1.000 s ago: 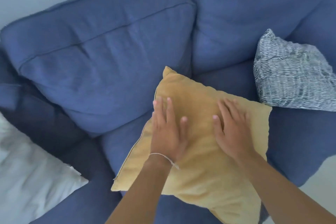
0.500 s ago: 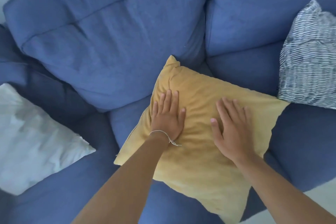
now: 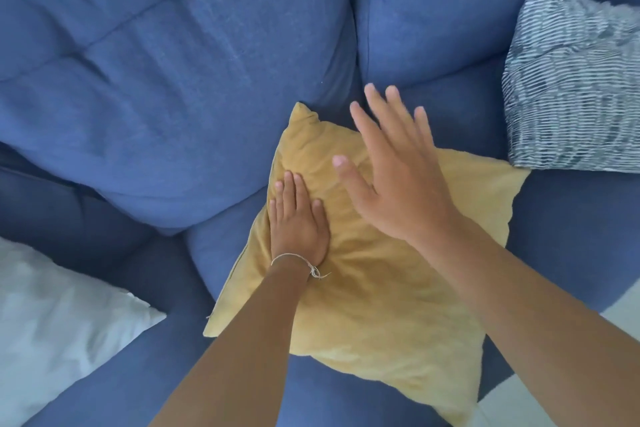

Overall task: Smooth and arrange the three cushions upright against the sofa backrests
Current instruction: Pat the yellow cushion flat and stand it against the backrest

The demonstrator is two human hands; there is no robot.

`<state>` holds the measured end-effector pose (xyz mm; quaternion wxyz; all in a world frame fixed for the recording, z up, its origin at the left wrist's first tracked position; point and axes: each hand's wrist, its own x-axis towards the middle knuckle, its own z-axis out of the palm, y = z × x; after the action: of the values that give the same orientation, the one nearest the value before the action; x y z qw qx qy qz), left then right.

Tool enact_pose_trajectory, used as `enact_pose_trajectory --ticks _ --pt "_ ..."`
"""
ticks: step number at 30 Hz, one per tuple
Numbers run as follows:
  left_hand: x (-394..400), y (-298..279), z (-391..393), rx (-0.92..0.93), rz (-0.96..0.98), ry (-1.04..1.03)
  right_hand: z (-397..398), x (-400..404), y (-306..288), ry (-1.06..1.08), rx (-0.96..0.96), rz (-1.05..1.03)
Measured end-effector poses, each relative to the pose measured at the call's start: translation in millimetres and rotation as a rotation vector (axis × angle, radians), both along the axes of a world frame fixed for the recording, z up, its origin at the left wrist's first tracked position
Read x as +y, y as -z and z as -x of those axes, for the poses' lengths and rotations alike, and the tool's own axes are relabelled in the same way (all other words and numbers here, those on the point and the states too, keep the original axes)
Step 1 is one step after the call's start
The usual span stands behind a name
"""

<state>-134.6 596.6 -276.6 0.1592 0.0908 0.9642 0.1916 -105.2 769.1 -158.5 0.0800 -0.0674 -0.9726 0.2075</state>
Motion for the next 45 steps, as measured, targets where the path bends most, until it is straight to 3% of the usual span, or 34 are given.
enact_pose_trajectory --ticks 1,4,5,8,9,12,13,15,17,19,21,24,30,31,33,35,37,39,41,43,45 --pt "-3 1 1 0.009 0.007 0.012 -8 -1 8 -0.011 0.014 -0.019" --pt "-7 4 1 0.004 0.036 0.025 -39 -6 62 -0.249 -0.527 -0.232" --pt "-8 5 -2 0.006 0.038 0.023 -44 -7 69 -0.213 -0.567 -0.188" --pt "-7 11 2 -0.014 -0.033 -0.039 -35 -10 56 -0.041 -0.191 -0.049" --pt "-8 10 4 -0.019 -0.046 -0.038 -35 -13 52 -0.067 -0.178 -0.085" --pt "-11 4 5 -0.072 -0.068 -0.037 -58 -17 77 -0.224 -0.507 -0.222" --pt "-12 -1 8 -0.103 -0.077 -0.102 -57 -13 78 -0.185 -0.505 -0.177" --pt "-13 -10 13 -0.154 -0.045 -0.287 -46 2 62 -0.022 -0.311 -0.062" --pt "-12 -18 14 -0.179 0.038 -0.344 -49 28 49 0.318 -0.128 -0.015" --pt "-11 -27 9 -0.175 0.039 -0.327 -65 55 51 0.683 -0.297 0.179" --pt "-10 -37 5 -0.186 -0.007 -0.306 -71 54 58 0.803 -0.466 0.422" --pt "-12 -58 2 -0.194 -0.057 -0.342 -49 24 48 0.615 -0.319 0.470" --pt "-48 -108 -36 -0.070 -0.172 -0.656 13 16 14 0.295 0.052 0.600" --pt "-59 -105 -41 -0.048 -0.187 -0.712 19 16 16 0.224 0.051 0.593" --pt "-75 -90 -39 -0.099 -0.191 -0.849 20 7 34 0.083 -0.127 0.499" --pt "-82 -77 -31 -0.185 -0.067 -0.924 4 -4 61 0.009 -0.304 0.309" --pt "-69 -79 -19 -0.044 0.002 -0.798 -14 -10 85 0.006 -0.275 0.192" --pt "-43 -90 -9 0.217 -0.053 -0.462 -21 -8 96 0.057 -0.214 0.124" --pt "-23 -86 -1 0.326 -0.014 -0.164 -21 -7 99 0.091 -0.234 0.112" --pt "-19 -62 6 0.112 0.150 0.016 -21 -9 100 0.072 -0.255 0.102" --pt "-17 -54 21 -0.150 0.289 0.050 -17 -12 103 0.072 -0.276 0.087"
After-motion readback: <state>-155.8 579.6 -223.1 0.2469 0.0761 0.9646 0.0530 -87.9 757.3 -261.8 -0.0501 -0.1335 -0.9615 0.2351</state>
